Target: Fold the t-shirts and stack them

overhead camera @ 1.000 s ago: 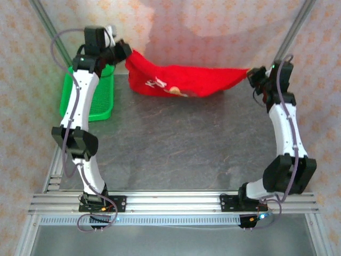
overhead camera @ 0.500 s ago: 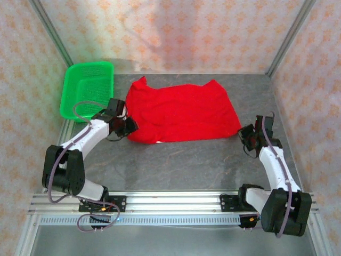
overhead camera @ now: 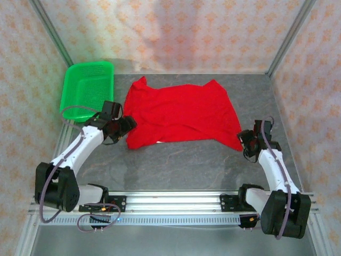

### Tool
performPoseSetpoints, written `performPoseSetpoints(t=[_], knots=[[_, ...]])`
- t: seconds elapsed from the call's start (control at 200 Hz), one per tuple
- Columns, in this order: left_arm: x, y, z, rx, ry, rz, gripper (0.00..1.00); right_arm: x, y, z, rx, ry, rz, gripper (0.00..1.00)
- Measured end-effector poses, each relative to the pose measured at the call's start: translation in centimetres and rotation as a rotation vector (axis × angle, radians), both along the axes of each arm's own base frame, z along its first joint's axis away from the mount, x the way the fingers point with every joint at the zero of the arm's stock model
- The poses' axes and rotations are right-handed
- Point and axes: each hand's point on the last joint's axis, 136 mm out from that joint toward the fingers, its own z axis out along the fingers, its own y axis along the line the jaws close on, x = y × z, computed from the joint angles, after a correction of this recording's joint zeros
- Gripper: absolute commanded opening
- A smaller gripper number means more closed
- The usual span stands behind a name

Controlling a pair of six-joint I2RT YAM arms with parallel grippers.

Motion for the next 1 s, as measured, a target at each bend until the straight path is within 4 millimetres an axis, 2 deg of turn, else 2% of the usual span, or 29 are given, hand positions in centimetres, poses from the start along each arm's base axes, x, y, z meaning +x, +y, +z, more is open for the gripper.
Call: performPoseSetpoints(t=[0.1, 0.2, 0.275, 0.38, 0.525, 0.63, 0.811, 1.001], knots=[[3.3, -1.0, 1.5, -0.025, -0.025, -0.025, 0.78, 1.1, 0.4, 1.1, 0.003, -0.023, 0.051, 0.72], [6.8, -1.9, 1.6, -0.041, -0.020, -0.056, 0.72, 2.2, 1.2, 1.8, 0.023, -0.046, 0.116, 0.75], [8.9, -2.2, 0.5, -0.050, 0.000, -0.063, 0.66, 2.9, 2.0, 2.2, 0.043, -0.057, 0.170, 0.78], [10.8, -2.3, -1.6, -0.058, 0.043, -0.070, 0.61, 3.4, 3.3, 2.7, 0.060, -0.075, 0.248, 0.82], [13.5, -2.5, -3.9, -0.055, 0.074, -0.079, 0.53, 3.8, 4.6, 3.6, 0.069, -0.107, 0.325, 0.83], [14.6, -2.3, -5.3, -0.037, 0.090, -0.086, 0.50, 3.9, 5.0, 3.8, 0.075, -0.120, 0.348, 0.83], [14.6, -0.5, -7.8, 0.015, 0.138, -0.056, 0.48, 4.1, 5.5, 3.8, 0.091, -0.130, 0.369, 0.83], [14.9, 1.4, -8.4, 0.059, 0.143, -0.025, 0.48, 4.5, 5.7, 4.0, 0.097, -0.140, 0.377, 0.83]])
